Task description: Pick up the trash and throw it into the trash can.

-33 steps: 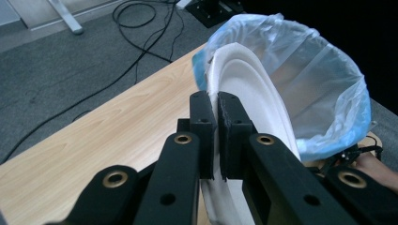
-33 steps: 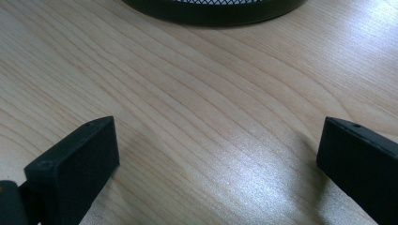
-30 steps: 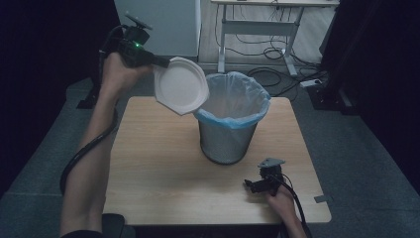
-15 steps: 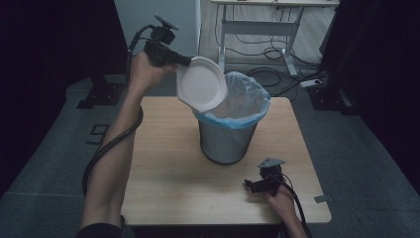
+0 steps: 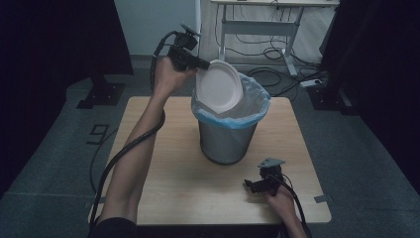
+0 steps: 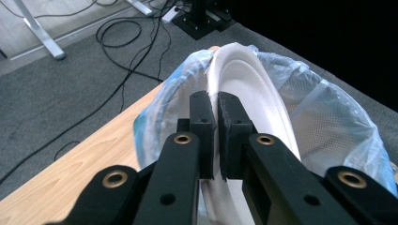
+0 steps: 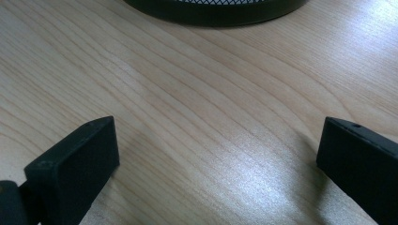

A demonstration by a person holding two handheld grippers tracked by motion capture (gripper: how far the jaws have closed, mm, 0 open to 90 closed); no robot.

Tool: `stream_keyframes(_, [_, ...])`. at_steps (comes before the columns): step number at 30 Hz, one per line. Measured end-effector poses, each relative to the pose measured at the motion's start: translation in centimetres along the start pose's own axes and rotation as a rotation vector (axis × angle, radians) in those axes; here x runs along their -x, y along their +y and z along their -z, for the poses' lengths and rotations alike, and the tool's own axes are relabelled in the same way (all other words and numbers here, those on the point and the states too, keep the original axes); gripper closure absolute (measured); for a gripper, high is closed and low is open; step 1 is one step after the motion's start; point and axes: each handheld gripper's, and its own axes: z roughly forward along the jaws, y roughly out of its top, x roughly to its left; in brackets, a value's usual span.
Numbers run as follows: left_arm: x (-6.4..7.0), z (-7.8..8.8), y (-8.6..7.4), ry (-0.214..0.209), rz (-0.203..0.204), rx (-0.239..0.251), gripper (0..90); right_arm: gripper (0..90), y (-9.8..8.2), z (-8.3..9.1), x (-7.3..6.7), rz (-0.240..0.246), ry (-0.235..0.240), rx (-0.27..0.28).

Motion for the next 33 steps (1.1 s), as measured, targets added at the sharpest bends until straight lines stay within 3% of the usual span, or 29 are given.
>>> stream_keyframes(9, [1.6,-3.6,-1.0,-0.015,-0.050,-0.019,85.8,0.0,0.0,0.0,-0.1,0.003,0.005,-0.001])
stream_keyframes(24, [3.3,-7.5,-3.5,-0.037,-0.130,-0.072,83.3,0.0,0.0,0.0,-0.2,0.006,0.008,-0.003])
stream_keyframes(25, [3.3,-7.5,-3.5,-0.037,-0.130,-0.072,80.4,0.0,0.0,0.0,-0.2,0.006,0.008,-0.003])
stream_keyframes(28, [3.6,-7.6,-3.6,-0.026,-0.151,-0.059,59.2,0.0,0.0,0.0,-0.2,0.007,0.008,-0.003])
stream_keyframes(33, [3.3,-7.2,-3.8,-0.046,-0.155,-0.039,31.5,0.0,0.0,0.0,-0.2,0.008,0.009,-0.003])
